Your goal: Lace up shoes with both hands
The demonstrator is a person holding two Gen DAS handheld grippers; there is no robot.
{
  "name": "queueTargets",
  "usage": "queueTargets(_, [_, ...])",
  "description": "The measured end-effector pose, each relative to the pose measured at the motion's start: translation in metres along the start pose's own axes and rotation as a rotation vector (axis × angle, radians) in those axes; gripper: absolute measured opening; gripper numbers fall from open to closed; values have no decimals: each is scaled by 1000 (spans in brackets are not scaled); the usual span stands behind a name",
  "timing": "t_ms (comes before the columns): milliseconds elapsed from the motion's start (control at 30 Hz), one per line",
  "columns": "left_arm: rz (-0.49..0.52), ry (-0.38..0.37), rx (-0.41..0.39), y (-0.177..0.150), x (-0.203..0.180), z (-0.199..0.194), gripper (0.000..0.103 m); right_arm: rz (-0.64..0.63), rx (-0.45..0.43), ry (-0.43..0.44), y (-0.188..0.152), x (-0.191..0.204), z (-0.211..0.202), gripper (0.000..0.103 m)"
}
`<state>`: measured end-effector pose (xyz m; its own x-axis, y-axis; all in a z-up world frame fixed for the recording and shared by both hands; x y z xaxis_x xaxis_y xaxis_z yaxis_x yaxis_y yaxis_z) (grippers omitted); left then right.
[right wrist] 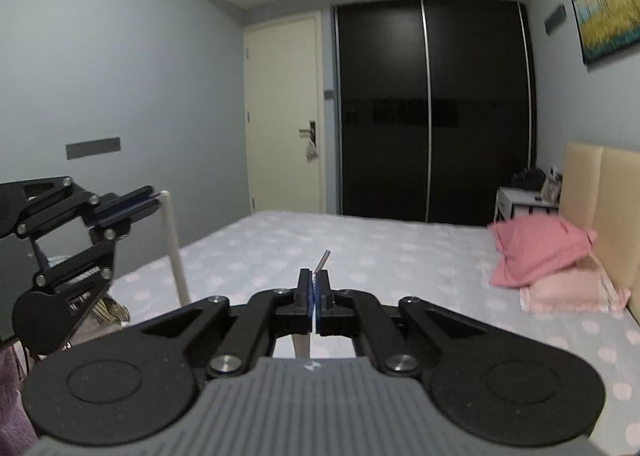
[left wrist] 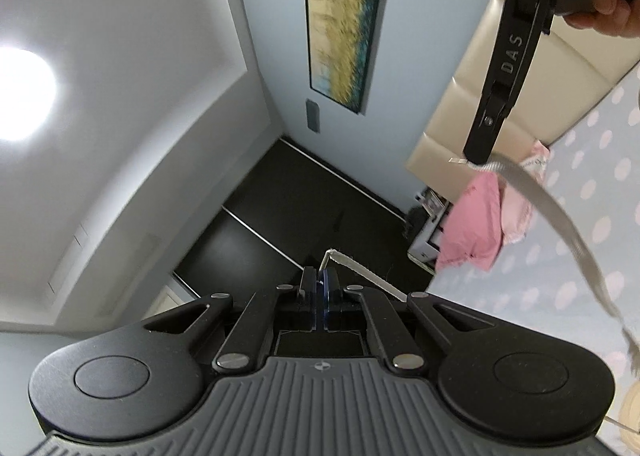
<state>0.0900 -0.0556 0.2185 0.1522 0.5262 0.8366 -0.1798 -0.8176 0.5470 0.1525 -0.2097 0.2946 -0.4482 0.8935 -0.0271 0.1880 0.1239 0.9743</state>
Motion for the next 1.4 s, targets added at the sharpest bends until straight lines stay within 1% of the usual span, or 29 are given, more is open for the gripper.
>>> queueTargets(167, [-3,21,-29,15,11,2,1,-19,-60,21,24,9,-19,1])
queueTargets(367, [28,20,-48,27,9,-1,2,-66,-92,44,40,21,-30,1])
queueTargets(500, [35,15,-59,27,5,-2,2,-95,-127,53,44,27,-35,1])
queueTargets(633, [45,12,-63,26,1,-5,2,-116,-160,42,49,31,-42,1])
queueTargets(800, [49,4,-69,26,-2,-3,2,-131,-191,41,54,36,-48,1])
queueTargets(933, [58,1,-67,23,-4,-10,2,-131,-218,43,57,39,-51,1])
queueTargets(1100, [65,-3,-71,24,-4,-11,2,-134,-231,47,61,41,-52,1])
queueTargets(1400, [73,-12,-69,22,-8,-9,2,-134,-227,52,66,38,-50,1])
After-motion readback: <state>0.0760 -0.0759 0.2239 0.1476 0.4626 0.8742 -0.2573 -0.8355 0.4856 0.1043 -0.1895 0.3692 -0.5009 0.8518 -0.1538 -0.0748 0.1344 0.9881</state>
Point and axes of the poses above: each gripper's, at about its wrist camera, not at the fingertips, and z roughly the way its jaws point, x to its left, y to its top, the point moved 4 cm from there along z, roughly the way its jaws point, and after that the axes turned 15 degrees about -y, right-handed, at the moved point
